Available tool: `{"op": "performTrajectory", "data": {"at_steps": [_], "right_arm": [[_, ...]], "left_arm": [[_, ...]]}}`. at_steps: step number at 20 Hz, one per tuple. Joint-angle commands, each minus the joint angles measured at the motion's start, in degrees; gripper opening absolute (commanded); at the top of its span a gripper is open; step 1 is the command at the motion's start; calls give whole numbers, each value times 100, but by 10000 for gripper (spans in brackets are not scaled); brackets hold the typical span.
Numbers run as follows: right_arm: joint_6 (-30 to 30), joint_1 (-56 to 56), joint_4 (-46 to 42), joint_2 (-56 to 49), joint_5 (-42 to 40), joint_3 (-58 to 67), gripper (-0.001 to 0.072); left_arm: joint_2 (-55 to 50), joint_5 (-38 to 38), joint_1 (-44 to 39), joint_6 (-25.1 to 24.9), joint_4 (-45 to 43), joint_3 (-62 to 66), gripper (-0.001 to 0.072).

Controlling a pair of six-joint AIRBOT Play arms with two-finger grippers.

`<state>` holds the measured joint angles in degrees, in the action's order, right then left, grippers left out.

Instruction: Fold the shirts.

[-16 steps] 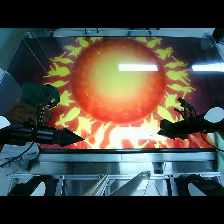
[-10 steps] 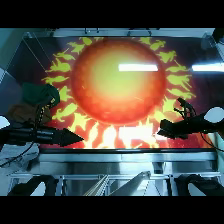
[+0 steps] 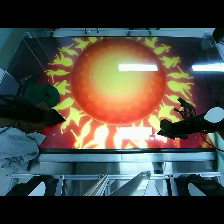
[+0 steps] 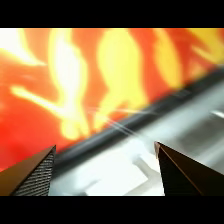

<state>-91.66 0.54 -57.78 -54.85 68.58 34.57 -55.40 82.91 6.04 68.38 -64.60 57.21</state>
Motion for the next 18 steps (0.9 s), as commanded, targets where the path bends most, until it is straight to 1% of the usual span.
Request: {"op": "performTrajectory", "data": {"at_steps": [1, 2, 3, 5, 9, 11, 14, 16, 17, 18], "right_arm": [[0, 4, 0, 2, -4, 0, 14], [0, 4, 2, 2, -4, 0, 14], [-2, 4, 2, 2, -7, 0, 14], [0, 4, 0, 0, -131, 0, 14], [0, 4, 2, 0, -264, 0, 14], [0, 4, 0, 0, -264, 0, 14], [2, 4, 0, 0, -280, 0, 14], [2, 4, 0, 0, -367, 0, 14], [2, 4, 0, 0, -391, 0, 14], [2, 4, 2, 0, -389, 0, 14]], "left_arm": [[-599, -1327, 7, 658, -2256, 890, 720], [-848, -1617, 22, 846, -2750, 1086, 720], [-1172, -1867, 116, 979, -3008, 1307, 720], [-1996, -2033, 479, 977, -2968, 1814, 719], [-3917, -1729, 1156, 968, -2970, 3091, 718], [-4710, -1567, 1320, 938, -2970, 3707, 709], [-5628, -1113, 1357, 339, -2699, 4356, 707], [-6094, -820, 1344, 136, -2363, 4677, 689], [-6258, -739, 1311, 72, -2155, 4830, 649], [-6387, -654, 1290, 63, -1908, 5010, 355]]}}
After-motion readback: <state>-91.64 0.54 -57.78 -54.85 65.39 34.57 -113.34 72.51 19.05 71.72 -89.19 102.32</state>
